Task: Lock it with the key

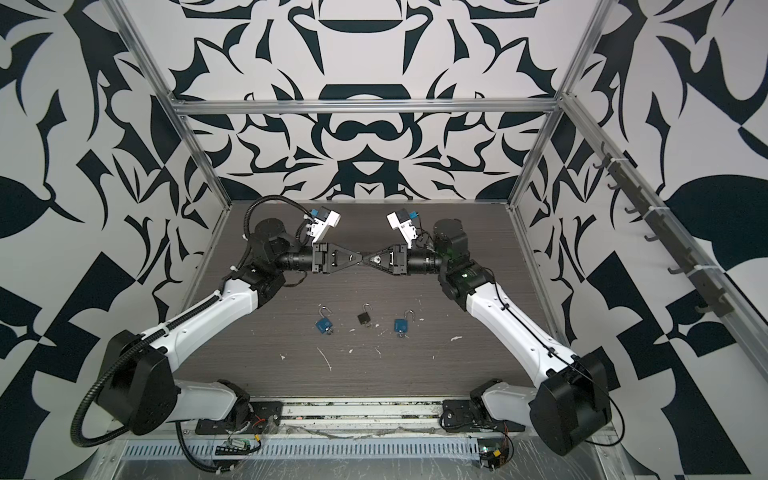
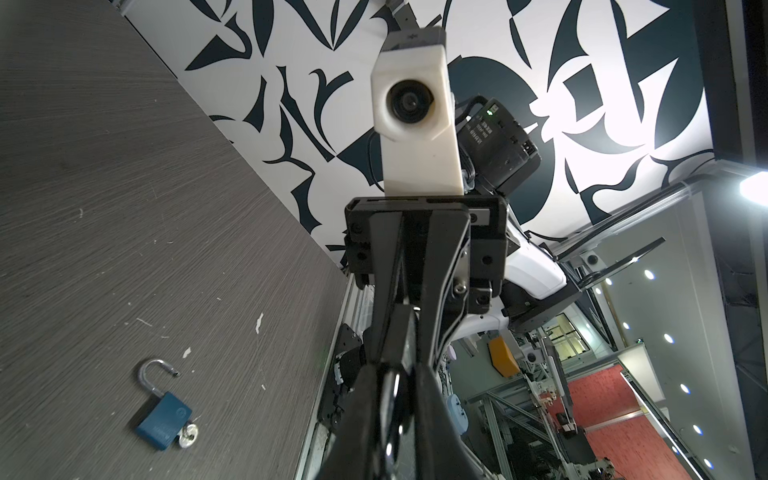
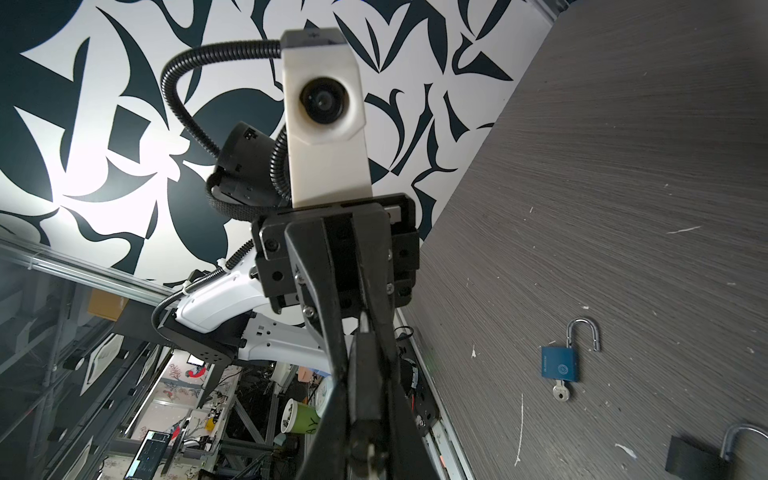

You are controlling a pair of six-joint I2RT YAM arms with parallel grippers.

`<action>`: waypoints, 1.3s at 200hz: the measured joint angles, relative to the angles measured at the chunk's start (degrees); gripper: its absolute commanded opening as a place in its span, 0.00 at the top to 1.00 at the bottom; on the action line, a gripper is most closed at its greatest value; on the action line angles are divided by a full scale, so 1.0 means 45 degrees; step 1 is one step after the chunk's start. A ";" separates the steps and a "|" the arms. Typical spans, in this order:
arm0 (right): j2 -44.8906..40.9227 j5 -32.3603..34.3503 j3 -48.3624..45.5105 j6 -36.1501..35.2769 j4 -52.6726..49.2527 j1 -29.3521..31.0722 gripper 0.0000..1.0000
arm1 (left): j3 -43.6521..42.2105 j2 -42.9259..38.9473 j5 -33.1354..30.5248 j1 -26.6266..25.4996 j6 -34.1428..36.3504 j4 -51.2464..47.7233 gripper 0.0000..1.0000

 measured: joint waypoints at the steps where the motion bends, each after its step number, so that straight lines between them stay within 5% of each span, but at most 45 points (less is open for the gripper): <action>1: 0.0000 0.0000 0.0000 -0.0005 0.0000 0.0000 0.89 | 0.0000 0.0000 0.0000 0.0000 0.0000 0.0000 1.00; 63: -0.0010 0.0146 0.0000 -0.0063 -0.0087 -0.0073 0.79 | 0.0000 0.0000 -0.0185 0.0015 0.0053 0.0000 1.00; 150: -0.0175 0.0243 -0.0005 0.0039 -0.0126 -0.0253 0.77 | -0.0005 0.0000 -0.0214 0.0078 0.0083 0.0019 1.00; 192: -0.0175 0.0199 -0.0194 0.0321 0.0311 -0.0277 1.00 | -0.0005 0.0000 -0.0194 0.0078 -0.0029 0.0015 1.00; 219: -0.0170 0.0189 -0.0413 0.0617 0.0869 -0.0277 1.00 | -0.0005 0.0000 -0.0180 0.0078 -0.0107 0.0015 1.00; 239: -0.0170 0.0189 -0.0437 0.0772 0.1025 -0.0277 1.00 | 0.0000 0.0000 -0.0180 0.0078 -0.0170 0.0053 0.78; 260: -0.0165 0.0194 -0.0442 0.0957 0.1073 -0.0277 1.00 | 0.0000 0.0000 -0.0175 0.0058 -0.0160 0.0126 0.73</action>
